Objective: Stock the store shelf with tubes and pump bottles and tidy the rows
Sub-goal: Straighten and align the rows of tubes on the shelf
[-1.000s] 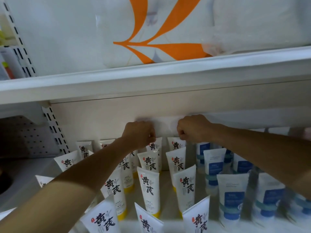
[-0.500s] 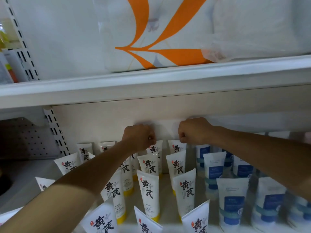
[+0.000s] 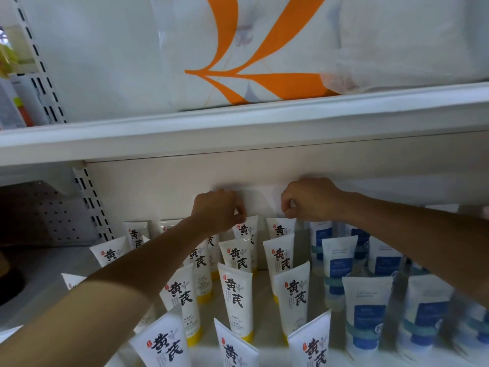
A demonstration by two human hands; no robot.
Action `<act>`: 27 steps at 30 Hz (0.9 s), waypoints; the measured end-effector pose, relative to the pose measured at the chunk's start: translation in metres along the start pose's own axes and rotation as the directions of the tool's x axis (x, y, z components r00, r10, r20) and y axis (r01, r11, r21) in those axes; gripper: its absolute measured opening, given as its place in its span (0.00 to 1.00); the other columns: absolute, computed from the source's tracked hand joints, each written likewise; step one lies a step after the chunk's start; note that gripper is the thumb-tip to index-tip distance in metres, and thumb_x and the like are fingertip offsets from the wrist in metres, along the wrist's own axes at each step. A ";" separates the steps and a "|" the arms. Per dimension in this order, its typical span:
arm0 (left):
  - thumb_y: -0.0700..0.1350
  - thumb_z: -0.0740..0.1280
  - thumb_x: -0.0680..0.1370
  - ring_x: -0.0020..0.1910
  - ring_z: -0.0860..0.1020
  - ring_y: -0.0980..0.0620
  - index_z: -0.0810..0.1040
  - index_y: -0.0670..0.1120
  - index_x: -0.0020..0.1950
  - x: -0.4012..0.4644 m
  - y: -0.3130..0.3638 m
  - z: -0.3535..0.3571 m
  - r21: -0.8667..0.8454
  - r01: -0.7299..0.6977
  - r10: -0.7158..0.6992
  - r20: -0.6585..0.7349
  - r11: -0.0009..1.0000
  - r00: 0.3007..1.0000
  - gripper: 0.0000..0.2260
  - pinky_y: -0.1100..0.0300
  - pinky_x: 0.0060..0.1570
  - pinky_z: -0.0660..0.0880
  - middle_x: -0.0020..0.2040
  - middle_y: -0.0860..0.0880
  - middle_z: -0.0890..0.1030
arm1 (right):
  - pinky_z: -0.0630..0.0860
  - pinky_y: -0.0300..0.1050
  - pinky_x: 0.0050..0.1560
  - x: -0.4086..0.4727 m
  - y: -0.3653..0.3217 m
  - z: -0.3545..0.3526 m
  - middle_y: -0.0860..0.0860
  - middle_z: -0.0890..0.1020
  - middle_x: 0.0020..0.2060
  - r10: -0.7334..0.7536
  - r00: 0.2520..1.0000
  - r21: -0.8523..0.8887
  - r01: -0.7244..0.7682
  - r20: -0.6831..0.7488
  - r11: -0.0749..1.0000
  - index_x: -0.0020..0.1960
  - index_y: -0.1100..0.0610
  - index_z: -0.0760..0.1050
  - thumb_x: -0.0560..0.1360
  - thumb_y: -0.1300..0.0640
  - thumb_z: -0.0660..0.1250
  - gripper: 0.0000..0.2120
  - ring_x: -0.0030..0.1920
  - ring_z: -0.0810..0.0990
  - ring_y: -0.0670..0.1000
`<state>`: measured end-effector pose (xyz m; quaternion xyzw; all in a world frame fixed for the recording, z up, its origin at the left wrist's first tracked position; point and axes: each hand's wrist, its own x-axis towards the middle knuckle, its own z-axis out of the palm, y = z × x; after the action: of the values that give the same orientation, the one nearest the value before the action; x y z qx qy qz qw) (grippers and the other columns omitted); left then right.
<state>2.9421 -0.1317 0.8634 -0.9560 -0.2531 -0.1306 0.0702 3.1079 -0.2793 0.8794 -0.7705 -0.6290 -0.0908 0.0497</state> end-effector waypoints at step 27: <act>0.46 0.71 0.75 0.40 0.80 0.58 0.86 0.49 0.49 -0.051 0.001 -0.012 -0.246 -0.092 0.115 0.083 0.965 0.990 0.06 0.59 0.47 0.78 0.44 0.53 0.85 | 0.68 0.35 0.36 -0.036 -0.028 0.004 0.44 0.78 0.34 -0.163 0.975 0.070 0.154 0.153 0.986 0.41 0.55 0.76 0.77 0.58 0.65 0.06 0.32 0.73 0.42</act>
<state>2.8977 -0.1586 0.8599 -0.9746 -0.1879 -0.1103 -0.0523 3.0737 -0.3075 0.8675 -0.7209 -0.6928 -0.0147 0.0146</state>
